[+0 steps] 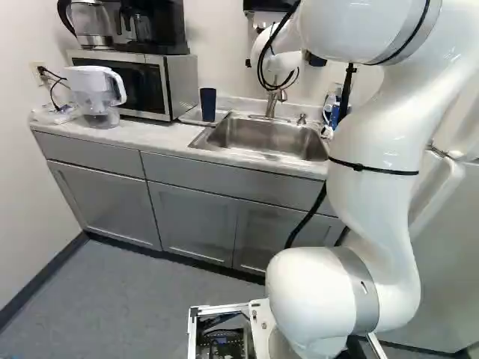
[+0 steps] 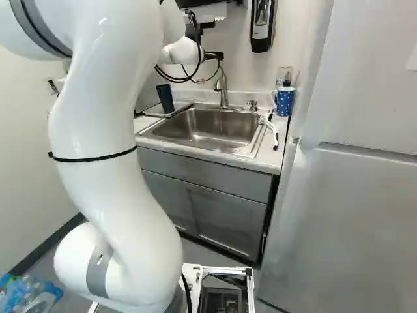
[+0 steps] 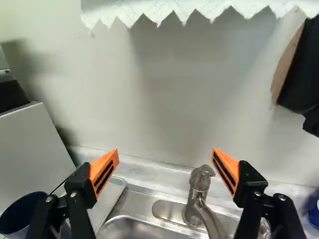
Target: Rinse the cup and place it in the tray
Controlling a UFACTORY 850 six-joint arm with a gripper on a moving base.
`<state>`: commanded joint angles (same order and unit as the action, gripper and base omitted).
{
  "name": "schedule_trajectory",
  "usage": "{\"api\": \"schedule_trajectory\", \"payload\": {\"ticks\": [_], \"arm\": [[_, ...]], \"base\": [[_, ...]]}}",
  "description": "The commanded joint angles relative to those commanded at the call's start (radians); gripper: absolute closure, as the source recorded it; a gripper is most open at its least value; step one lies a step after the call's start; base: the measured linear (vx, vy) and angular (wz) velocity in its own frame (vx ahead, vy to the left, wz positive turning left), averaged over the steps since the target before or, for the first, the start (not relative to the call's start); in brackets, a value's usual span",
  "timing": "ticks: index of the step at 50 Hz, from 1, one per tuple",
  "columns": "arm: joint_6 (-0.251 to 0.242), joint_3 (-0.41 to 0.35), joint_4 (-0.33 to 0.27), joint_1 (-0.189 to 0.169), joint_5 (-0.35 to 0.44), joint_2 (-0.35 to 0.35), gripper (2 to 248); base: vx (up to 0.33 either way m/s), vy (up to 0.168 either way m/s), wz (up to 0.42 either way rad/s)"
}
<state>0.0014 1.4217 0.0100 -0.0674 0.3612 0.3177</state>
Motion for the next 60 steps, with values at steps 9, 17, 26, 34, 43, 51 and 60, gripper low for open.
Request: {"api": "schedule_trajectory", "payload": {"ticks": [9, 17, 26, 34, 43, 51, 60], "arm": [[0.000, 0.015, 0.000, 0.003, -0.003, 0.013, 3], [0.000, 0.015, 0.000, 0.003, -0.021, 0.013, 3], [0.000, 0.019, 0.000, 0.002, -0.045, 0.017, 3], [0.000, 0.019, 0.000, 0.002, -0.064, 0.017, 3], [0.000, 0.019, 0.000, 0.002, -0.085, 0.017, 3], [0.000, 0.019, 0.000, 0.002, -0.099, 0.017, 3], [0.000, 0.019, 0.000, 0.002, -0.107, 0.017, 3]], "base": [[0.000, 0.000, 0.000], [0.000, 0.000, 0.000], [0.000, 0.000, 0.000], [0.000, 0.000, 0.000], [0.000, 0.000, 0.000], [0.000, 0.000, 0.000], [0.000, 0.000, 0.000]]}}
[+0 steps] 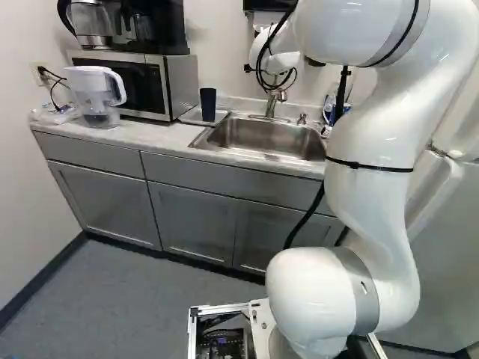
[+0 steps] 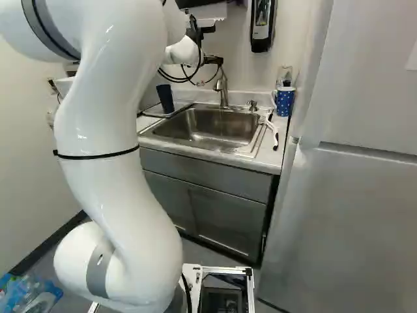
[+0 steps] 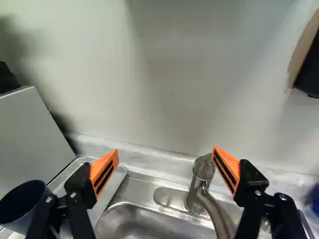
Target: Rinse the cup and place it in the tray
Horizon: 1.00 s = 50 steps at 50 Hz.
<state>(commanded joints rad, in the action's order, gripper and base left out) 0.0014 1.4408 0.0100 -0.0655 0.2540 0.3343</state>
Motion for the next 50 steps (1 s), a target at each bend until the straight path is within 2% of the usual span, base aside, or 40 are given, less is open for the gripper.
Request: {"api": "schedule_trajectory", "payload": {"ticks": [21, 50], "arm": [[0.000, -0.006, 0.000, 0.000, -0.006, -0.005, 3], [0.000, -0.062, 0.000, 0.001, -0.006, -0.054, 3]], "base": [[0.000, 0.000, 0.000], [0.000, 0.000, 0.000]]}}
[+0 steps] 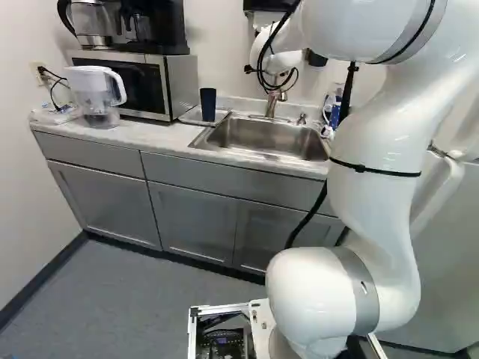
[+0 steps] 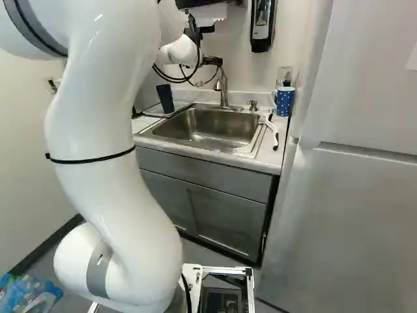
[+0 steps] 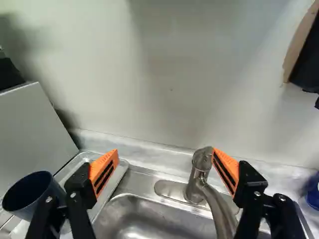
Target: Rinse the cup and place it in the tray
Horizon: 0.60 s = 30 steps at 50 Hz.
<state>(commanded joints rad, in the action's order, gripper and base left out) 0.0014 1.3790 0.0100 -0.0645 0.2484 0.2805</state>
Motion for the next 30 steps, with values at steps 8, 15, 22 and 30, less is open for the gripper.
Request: {"api": "schedule_trajectory", "payload": {"ticks": [8, 15, 22, 30], "arm": [[0.000, -0.015, 0.000, 0.000, 0.000, -0.013, 3], [0.000, -0.030, 0.000, -0.003, 0.000, -0.027, 3], [0.000, -0.053, 0.000, -0.012, 0.000, -0.047, 3], [0.000, -0.082, 0.000, -0.025, 0.000, -0.073, 3]], "base": [[0.000, 0.000, 0.000], [0.000, 0.000, 0.000], [0.000, 0.000, 0.000], [0.000, 0.000, 0.000]]}}
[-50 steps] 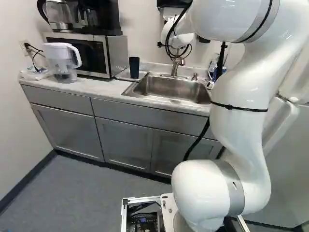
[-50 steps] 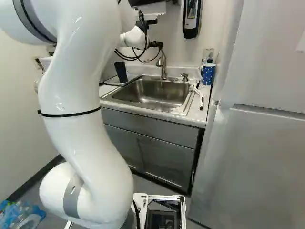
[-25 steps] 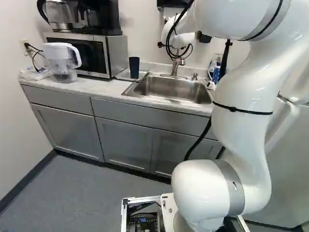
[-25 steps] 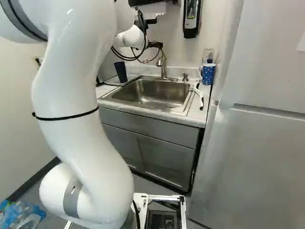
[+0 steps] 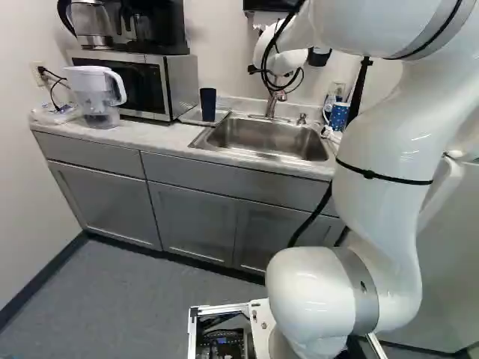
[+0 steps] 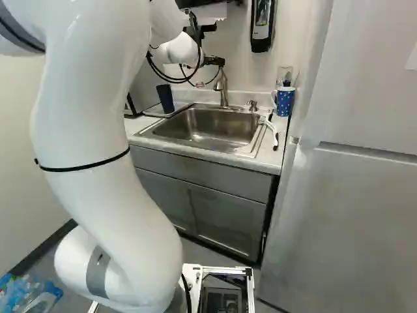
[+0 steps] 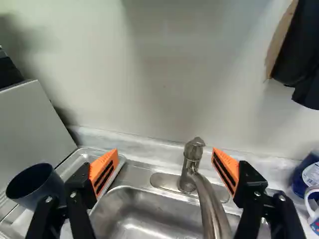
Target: Rinse the cup and place it in the tray
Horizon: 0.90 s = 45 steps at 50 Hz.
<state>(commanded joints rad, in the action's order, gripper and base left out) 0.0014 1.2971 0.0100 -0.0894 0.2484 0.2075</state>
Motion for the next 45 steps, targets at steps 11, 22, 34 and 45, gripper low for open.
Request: {"api": "schedule_trajectory", "payload": {"ticks": [11, 22, 34, 45], "arm": [[0.000, -0.044, 0.000, -0.022, -0.002, -0.040, 3], [0.000, -0.088, 0.000, -0.046, -0.029, -0.081, 3], [0.000, -0.134, 0.000, -0.069, -0.105, -0.125, 3], [0.000, -0.166, -0.001, -0.081, -0.215, -0.156, 3]], "base": [[0.000, 0.000, 0.000], [0.000, 0.000, 0.000], [0.000, 0.000, 0.000], [0.000, 0.000, 0.000]]}}
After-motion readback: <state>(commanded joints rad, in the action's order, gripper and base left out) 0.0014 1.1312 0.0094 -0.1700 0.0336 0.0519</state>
